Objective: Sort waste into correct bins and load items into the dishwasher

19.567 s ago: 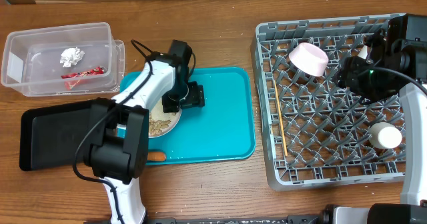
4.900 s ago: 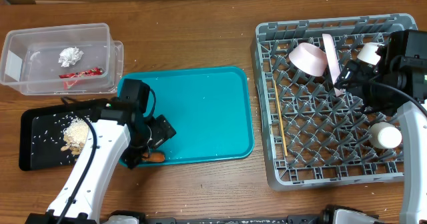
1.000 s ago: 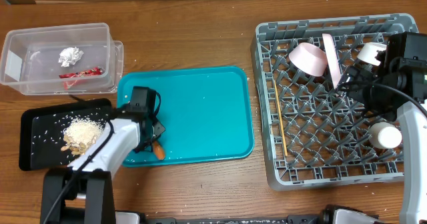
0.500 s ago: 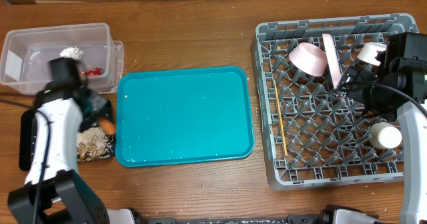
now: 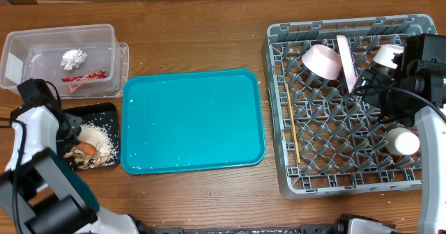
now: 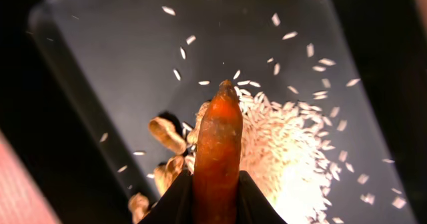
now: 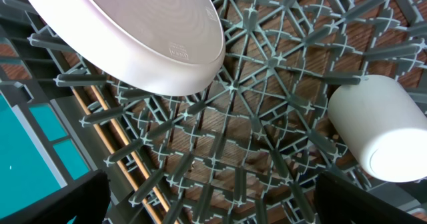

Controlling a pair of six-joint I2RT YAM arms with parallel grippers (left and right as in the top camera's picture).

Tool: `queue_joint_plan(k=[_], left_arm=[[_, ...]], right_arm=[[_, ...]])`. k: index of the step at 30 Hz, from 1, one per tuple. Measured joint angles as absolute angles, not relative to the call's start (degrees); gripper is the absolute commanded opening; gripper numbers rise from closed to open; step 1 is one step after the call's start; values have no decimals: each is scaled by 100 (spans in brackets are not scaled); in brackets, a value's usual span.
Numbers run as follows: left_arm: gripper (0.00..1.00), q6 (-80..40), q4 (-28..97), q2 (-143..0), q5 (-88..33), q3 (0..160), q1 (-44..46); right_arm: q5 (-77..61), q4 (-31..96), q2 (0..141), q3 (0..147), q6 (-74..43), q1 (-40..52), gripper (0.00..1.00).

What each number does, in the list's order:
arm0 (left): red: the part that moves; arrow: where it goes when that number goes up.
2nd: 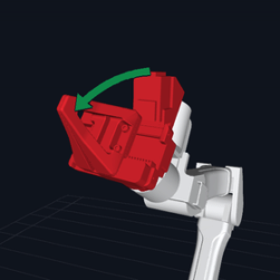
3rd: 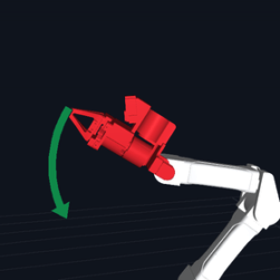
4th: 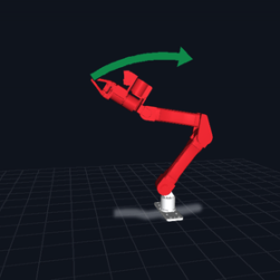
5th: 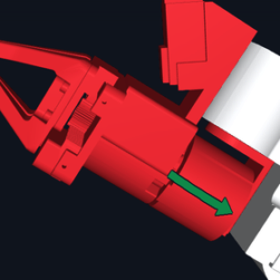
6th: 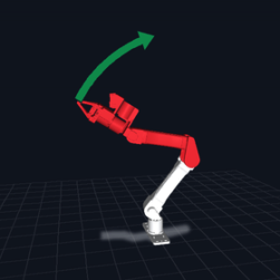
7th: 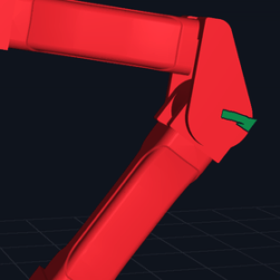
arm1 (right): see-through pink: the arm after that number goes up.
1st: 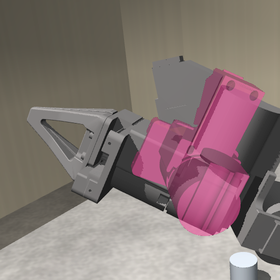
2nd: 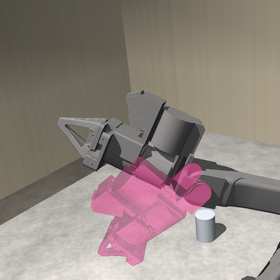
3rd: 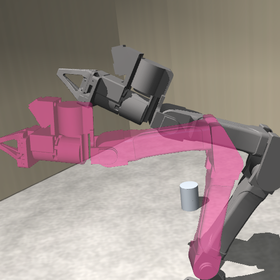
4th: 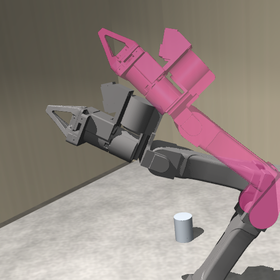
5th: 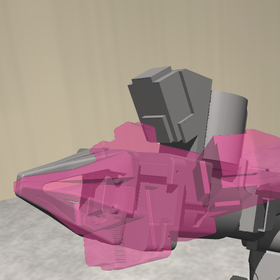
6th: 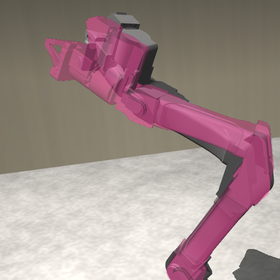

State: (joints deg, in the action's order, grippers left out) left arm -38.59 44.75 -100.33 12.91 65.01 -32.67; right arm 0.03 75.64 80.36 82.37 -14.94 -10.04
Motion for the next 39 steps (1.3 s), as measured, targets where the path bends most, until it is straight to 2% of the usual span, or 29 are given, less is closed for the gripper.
queue_joint_plan(k=[5, 7, 8, 9, 14, 20, 24, 26, 31, 34, 37, 39], left_arm=[[22, -3857, 4451, -10346, 1293, 6501, -3267], [43, -3854, 4438, -10353, 1293, 6501, -3267], [51, -3863, 4421, -10353, 1295, 6501, -3267], [54, -3870, 4414, -10353, 1304, 6501, -3267], [63, -3811, 4416, -10353, 1302, 6501, -3267], [69, -3465, 4668, -10346, 961, 6740, -3256], [70, -3253, 4895, -10112, 646, 7135, -3114], [74, -3100, 4884, -9863, 403, 7288, -2965], [91, -2119, 4829, -9129, -552, 7579, -2158], [100, -1455, 5413, -8901, -965, 7712, -1474], [100, -956, 6462, -8895, -1142, 7710, -749], [100, -858, 6906, -8895, -1109, 7710, -567]], right_arm=[[3, 7566, 8036, 8237, -1494, -1004, 100], [3, 7564, 8036, 8237, -1496, -1004, 100], [3, 7564, 8036, 8237, -1496, -1004, 100], [3, 7564, 8036, 8237, -1496, -1004, 100], [3, 7564, 8036, 8237, -1496, -1004, 100], [5, 7476, 8036, 8237, -1496, -1004, 100], [-143, 7043, 8036, 8237, -1483, -1002, 100], [-484, 6698, 8036, 8237, -1354, -996, 100], [-1863, 6093, 8038, 8237, -622, -554, 100], [-2147, 6222, 8066, 8239, -294, -14, 100], [-1809, 6582, 8193, 8239, -217, 473, 100], [-1535, 6755, 8241, 8239, -316, 534, 100]])
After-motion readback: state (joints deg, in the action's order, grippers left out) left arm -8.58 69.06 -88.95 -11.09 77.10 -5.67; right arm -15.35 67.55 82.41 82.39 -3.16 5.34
